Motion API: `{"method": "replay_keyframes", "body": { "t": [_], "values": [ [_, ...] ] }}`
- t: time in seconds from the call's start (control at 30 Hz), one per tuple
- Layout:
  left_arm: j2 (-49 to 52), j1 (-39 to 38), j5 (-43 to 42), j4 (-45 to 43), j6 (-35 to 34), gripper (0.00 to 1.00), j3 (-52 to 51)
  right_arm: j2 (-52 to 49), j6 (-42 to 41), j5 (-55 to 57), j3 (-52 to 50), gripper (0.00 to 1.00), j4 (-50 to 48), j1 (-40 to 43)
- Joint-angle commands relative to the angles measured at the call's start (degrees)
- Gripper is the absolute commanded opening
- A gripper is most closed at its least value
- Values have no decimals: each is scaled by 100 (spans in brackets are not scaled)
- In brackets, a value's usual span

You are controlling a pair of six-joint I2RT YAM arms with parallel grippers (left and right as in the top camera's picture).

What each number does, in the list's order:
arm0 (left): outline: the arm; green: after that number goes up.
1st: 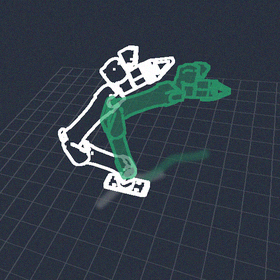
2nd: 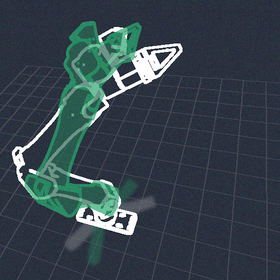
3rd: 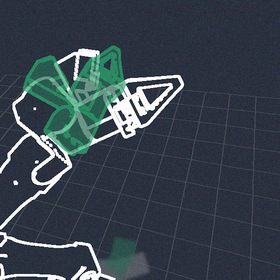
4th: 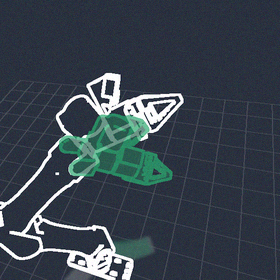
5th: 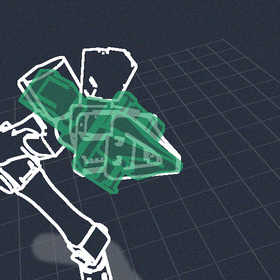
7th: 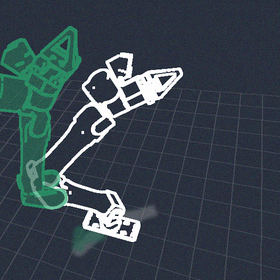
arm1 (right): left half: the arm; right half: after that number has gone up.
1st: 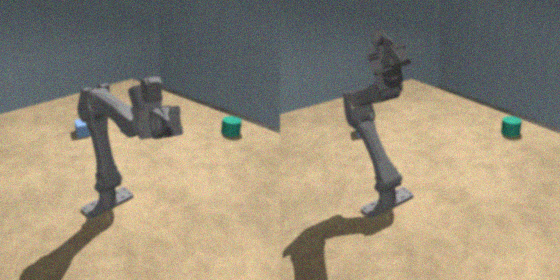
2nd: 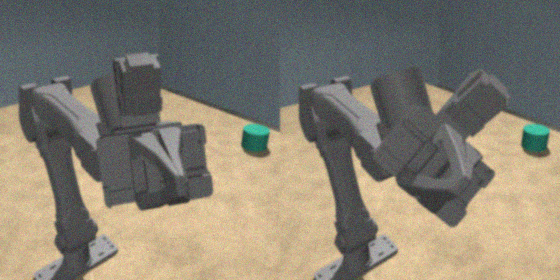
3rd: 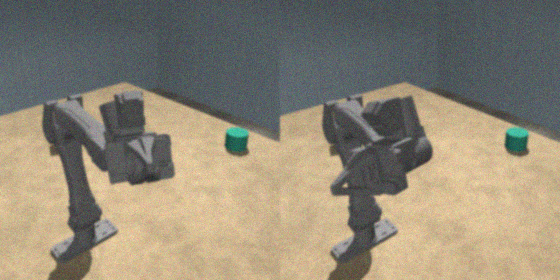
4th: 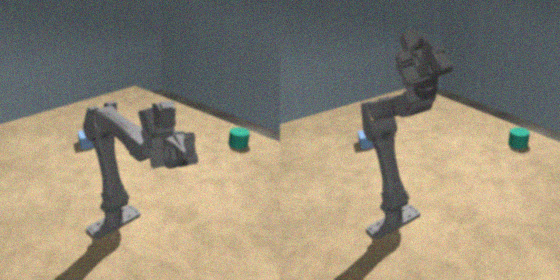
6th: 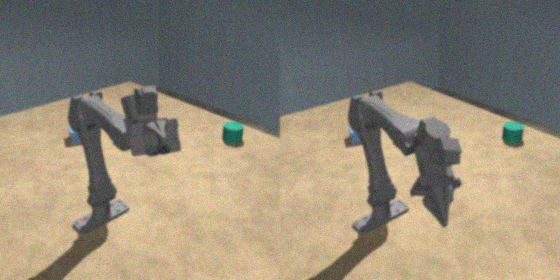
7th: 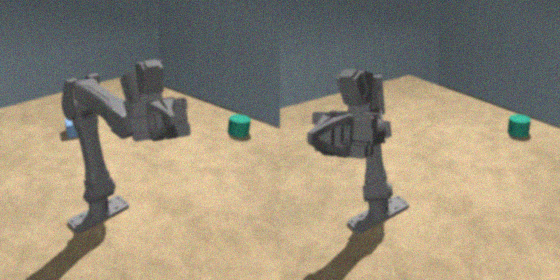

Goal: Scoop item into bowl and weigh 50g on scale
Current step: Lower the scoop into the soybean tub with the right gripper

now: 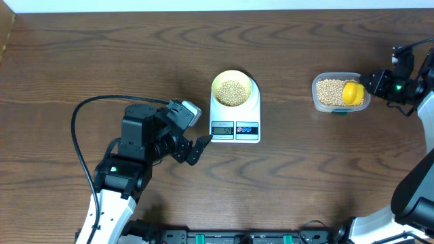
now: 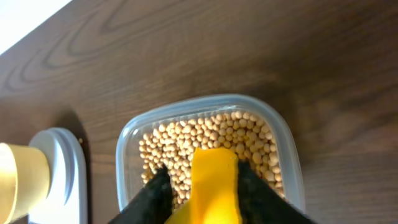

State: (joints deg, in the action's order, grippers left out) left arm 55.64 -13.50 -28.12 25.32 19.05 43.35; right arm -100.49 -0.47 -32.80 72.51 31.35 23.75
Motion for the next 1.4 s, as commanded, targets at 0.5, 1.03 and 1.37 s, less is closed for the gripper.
{"method": "replay_keyframes", "body": {
  "t": [0.5, 1.03, 1.37],
  "values": [
    [11, 31, 33, -11, -74, 98, -50, 42, -33, 396, -22, 85, 13, 7],
    [9, 31, 33, -11, -74, 98, -50, 39, -988, 376, -22, 88, 35, 4],
    [9, 31, 33, -13, -74, 98, -50, 39, -2090, 181, -22, 94, 85, 4]
  ]
}}
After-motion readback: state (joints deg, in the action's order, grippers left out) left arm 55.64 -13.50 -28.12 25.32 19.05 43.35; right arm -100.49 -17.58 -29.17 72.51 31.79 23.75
